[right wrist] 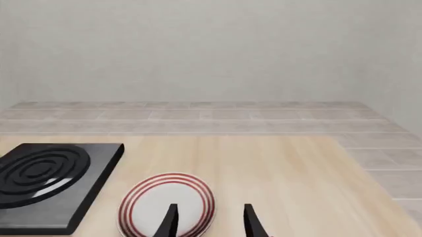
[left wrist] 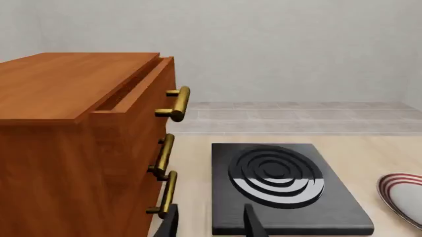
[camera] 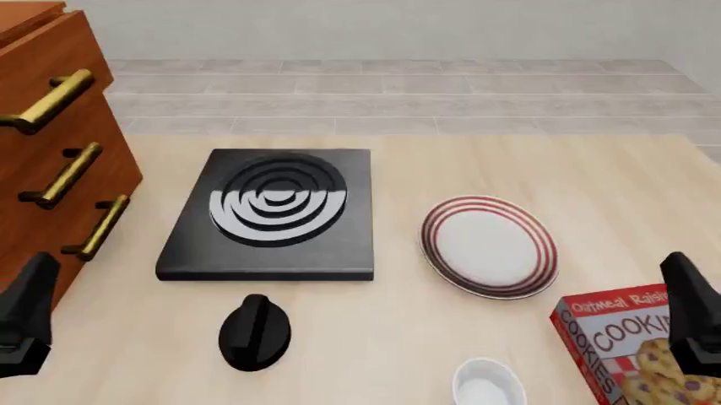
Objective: Pick the akita bowl in the top layer of the wooden cabinet and place it on the plate.
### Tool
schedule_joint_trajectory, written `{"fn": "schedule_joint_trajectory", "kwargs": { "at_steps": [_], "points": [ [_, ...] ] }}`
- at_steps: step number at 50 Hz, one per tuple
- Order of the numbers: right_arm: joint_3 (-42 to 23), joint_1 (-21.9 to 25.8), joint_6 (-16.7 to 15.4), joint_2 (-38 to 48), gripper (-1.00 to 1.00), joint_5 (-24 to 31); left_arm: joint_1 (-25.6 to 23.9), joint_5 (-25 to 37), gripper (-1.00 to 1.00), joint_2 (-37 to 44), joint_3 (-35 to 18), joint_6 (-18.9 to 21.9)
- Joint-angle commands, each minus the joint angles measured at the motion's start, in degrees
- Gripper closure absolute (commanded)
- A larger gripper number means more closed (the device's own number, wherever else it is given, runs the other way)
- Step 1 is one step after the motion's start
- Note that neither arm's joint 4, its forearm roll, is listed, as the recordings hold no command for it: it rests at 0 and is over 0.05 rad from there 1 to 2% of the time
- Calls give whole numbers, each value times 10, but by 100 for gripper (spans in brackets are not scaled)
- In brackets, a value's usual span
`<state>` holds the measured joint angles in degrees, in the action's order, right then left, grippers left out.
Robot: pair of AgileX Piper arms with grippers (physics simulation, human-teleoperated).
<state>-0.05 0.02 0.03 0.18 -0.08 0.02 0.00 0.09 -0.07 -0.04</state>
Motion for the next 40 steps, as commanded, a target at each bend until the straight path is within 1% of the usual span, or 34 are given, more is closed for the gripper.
{"fn": "schedule_joint_trajectory", "kwargs": {
  "at_steps": [1,10,11,19,28,33,37,40],
  "points": [
    [-1,4,7,16,-100,-10,1,1,-100,2,-2,-2],
    [-1,6,9,35,-100,-26,-2,3,-100,2,-3,-6],
    [-2,7,7,36,-100,-27,-8,8,-100,2,-7,-1],
    [-2,8,6,37,-100,-27,-7,24,-100,4,-17,16],
    [-2,7,5,34,-100,-25,-13,45,-100,1,-24,4],
    [-3,8,6,27,-100,-17,-12,66,-100,2,-42,1],
    [-3,9,6,28,-100,-17,-18,89,-100,3,-74,-2],
    [-2,9,6,31,-100,-19,-18,97,-100,4,-86,-1]
  ]
}}
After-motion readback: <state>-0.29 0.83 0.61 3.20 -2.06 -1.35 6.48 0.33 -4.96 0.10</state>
